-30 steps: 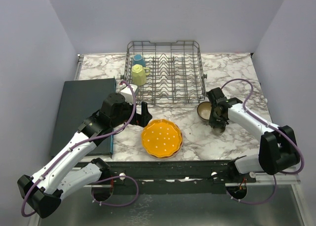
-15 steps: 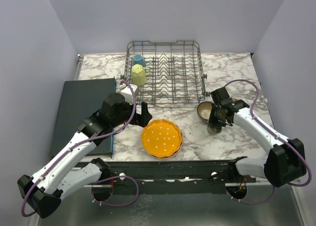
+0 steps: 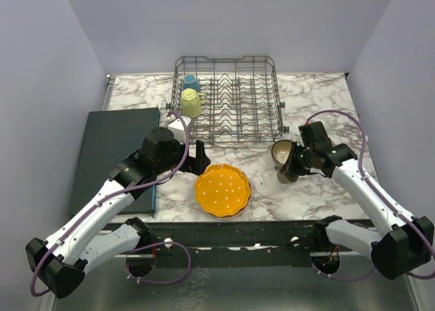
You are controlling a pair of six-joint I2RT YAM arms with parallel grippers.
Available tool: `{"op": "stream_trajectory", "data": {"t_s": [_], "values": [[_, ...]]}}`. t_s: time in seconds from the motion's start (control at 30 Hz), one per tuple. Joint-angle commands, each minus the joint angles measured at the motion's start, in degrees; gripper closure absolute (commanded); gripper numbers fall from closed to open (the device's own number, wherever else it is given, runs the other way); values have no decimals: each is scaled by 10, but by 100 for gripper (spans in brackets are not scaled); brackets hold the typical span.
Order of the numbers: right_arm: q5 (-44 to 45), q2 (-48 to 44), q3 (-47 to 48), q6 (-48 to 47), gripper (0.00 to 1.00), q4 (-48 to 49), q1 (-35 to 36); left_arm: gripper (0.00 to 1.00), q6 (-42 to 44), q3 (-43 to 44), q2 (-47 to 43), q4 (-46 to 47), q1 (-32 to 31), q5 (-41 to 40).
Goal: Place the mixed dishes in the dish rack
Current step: Pick up the cup at the center of the board.
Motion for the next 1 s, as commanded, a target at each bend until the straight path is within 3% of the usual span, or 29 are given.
{"op": "stream_trajectory", "data": {"t_s": [0.0, 0.37, 0.57, 0.97], "values": [[-76, -35, 23, -18, 100, 10, -1, 1, -4, -8, 3, 11, -3, 25], [-186, -88, 24, -34, 100, 72, -1, 1, -32, -1, 19, 33, -3, 60], [-234, -127, 20, -35, 100, 103, -1, 1, -73, 18, 32, 49, -2, 122], [-376, -166, -9, 61, 100, 264, -2, 1, -217, -10, 43, 193, -3, 253]]}}
